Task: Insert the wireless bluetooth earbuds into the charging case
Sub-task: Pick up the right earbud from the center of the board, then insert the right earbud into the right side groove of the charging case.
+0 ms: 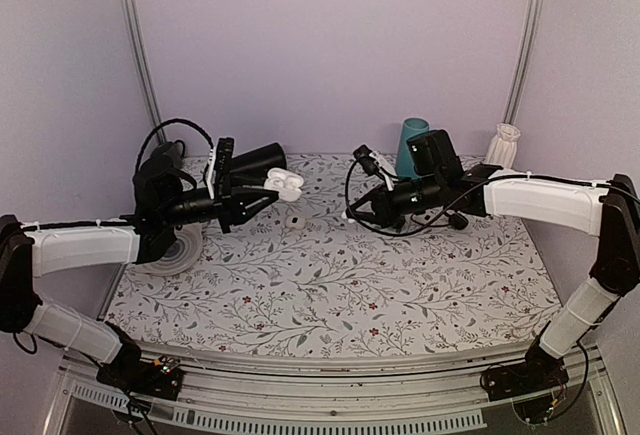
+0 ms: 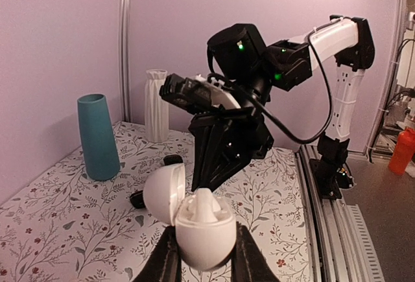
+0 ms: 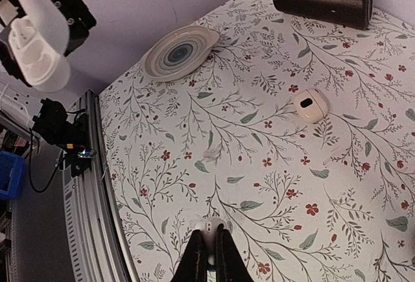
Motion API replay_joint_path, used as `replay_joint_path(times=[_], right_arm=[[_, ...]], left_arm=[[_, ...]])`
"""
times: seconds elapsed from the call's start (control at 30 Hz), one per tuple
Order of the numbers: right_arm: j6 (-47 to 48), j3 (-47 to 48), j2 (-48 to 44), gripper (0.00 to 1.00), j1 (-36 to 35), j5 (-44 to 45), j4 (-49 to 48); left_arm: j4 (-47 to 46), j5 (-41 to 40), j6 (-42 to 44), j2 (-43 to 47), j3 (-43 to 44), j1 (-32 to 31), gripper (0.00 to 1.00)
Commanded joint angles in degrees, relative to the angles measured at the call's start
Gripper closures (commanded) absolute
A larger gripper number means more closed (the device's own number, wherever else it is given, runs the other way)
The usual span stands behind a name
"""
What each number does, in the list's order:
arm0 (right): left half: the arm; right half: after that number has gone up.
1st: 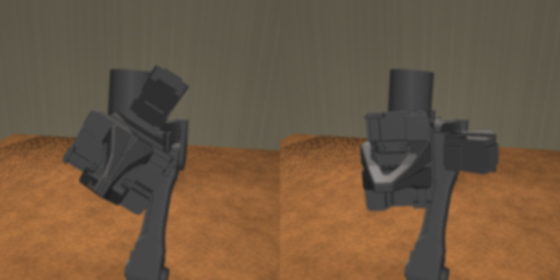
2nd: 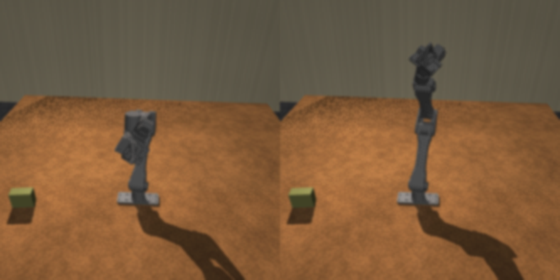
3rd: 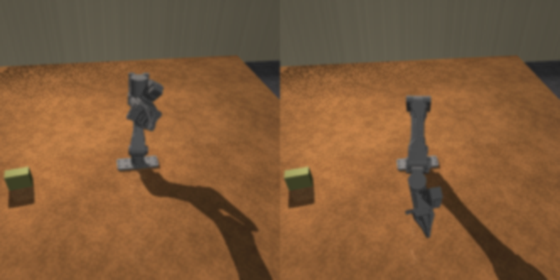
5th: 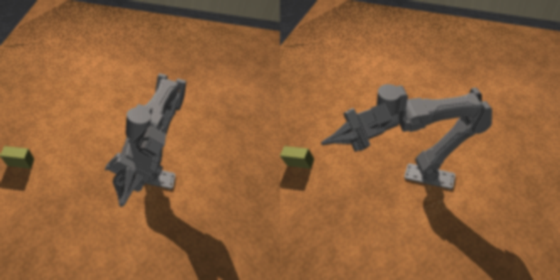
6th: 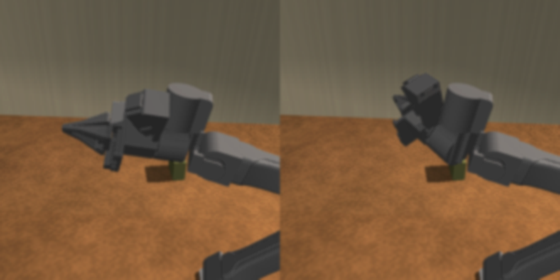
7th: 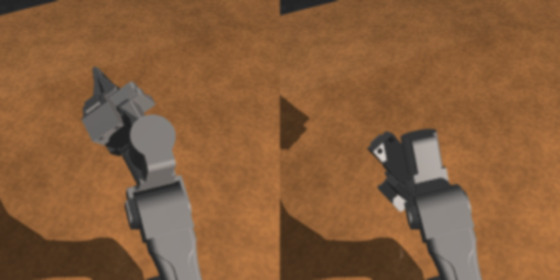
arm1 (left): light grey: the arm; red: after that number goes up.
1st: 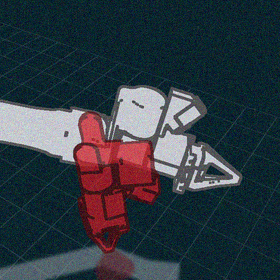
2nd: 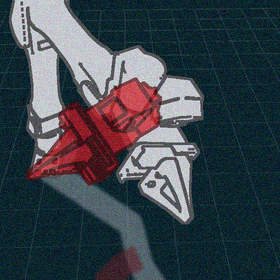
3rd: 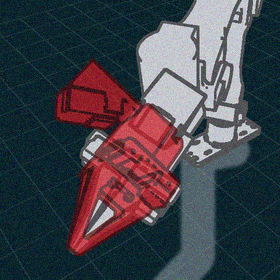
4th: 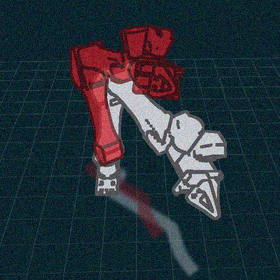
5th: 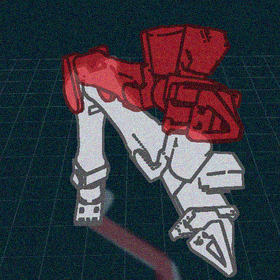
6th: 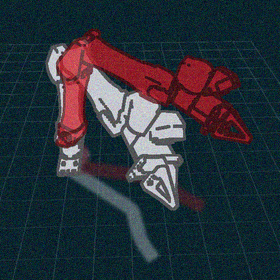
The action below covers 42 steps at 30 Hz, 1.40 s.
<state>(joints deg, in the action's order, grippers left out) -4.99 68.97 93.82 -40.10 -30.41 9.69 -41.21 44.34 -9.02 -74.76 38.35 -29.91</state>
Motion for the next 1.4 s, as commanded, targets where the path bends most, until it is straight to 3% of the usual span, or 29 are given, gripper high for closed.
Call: replay_joint_path(times=[0.0,0.33,0.67,1.37], right_arm=[[2.5,-1.8,-4.1,0.96,0.0,-6.4,-2.3],[4.4,-0.7,-11.1,0.96,-2.3,-9.1,-3.2],[8.6,4.9,-9.2,0.96,-8.2,-4.9,-1.7],[13.2,7.4,-6.3,0.96,-14.8,5.0,-0.6]], left_arm=[[0.2,2.7,0.7,-1.2,1.5,0.8,1.0],[-1.9,9.6,-0.7,-3.8,2.3,0.8,1.0],[-3.5,16.3,-2.4,-6.2,3.6,-0.9,1.0],[-5.7,20.5,-6.5,-9.3,6.6,-4.3,1.0]])
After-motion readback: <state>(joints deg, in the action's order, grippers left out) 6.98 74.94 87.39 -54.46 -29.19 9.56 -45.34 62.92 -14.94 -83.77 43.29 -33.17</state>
